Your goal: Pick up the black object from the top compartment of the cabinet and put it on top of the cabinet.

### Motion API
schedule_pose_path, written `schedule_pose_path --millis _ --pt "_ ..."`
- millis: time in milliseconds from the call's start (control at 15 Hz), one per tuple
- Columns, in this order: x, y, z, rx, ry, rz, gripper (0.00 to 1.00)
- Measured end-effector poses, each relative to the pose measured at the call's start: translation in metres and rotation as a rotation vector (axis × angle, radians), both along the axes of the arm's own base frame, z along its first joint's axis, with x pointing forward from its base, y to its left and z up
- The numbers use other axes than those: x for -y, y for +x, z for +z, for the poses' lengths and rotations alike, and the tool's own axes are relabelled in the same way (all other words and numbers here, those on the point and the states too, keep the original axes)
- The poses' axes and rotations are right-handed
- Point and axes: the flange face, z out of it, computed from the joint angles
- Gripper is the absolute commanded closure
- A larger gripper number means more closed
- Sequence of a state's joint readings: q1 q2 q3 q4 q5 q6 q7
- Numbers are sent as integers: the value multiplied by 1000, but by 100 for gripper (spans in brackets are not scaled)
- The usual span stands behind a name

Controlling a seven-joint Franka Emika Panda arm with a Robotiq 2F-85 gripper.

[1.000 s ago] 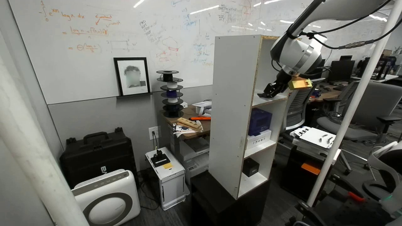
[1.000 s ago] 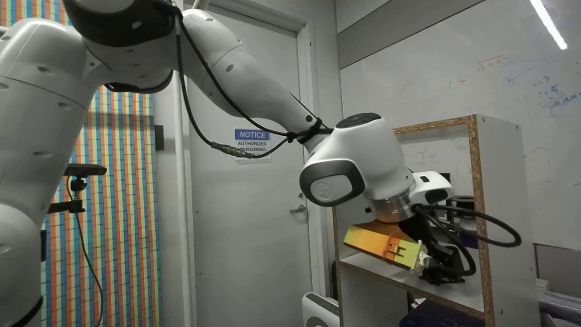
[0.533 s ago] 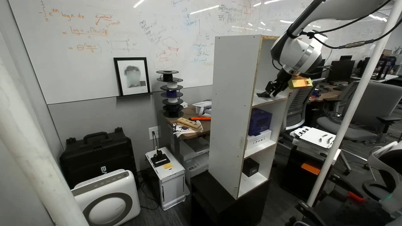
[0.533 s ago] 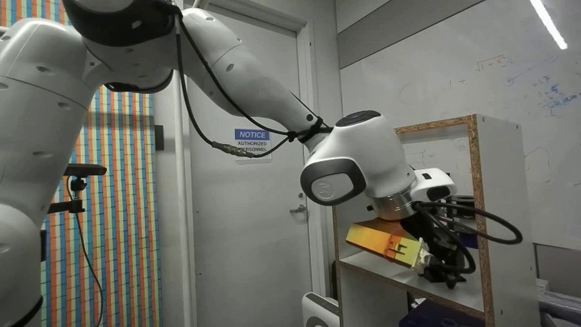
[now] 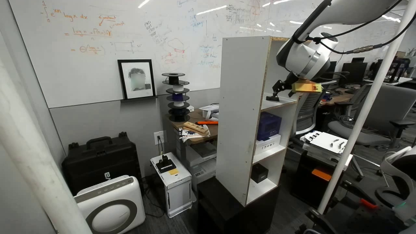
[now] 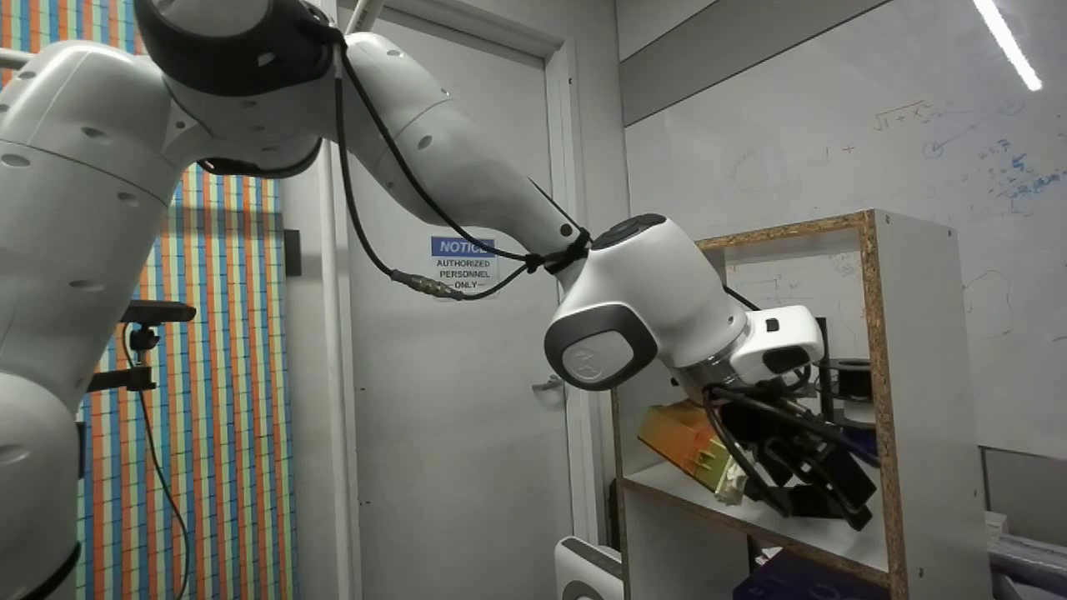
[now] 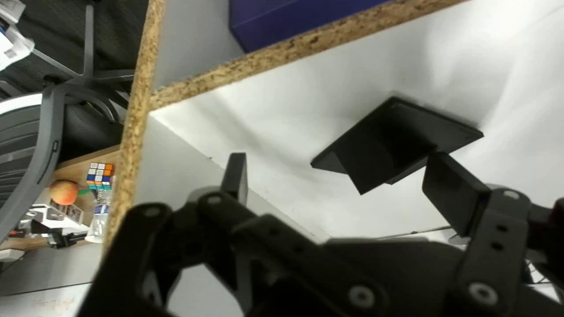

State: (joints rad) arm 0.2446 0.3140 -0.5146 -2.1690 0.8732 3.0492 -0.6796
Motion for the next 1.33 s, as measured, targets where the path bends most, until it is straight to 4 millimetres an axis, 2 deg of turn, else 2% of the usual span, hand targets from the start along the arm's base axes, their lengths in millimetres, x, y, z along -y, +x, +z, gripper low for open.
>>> schedule_pose_path --millis 333,600,667,733,933,1000,1133,1200,1333 --pt "-6 10 -12 6 45 -72 0" --pt "-8 24 -9 30 56 -101 0" --pt "-8 28 -7 38 58 -107 25" --pt "-10 33 -4 45 49 -107 26" --pt "-14 45 -1 62 33 -117 51" --pt "-15 48 -1 60 30 -117 13" --pt "-18 50 -4 51 28 -112 12" --pt "-21 52 -6 39 25 -99 5" --pt "-32 56 -8 20 15 -50 0"
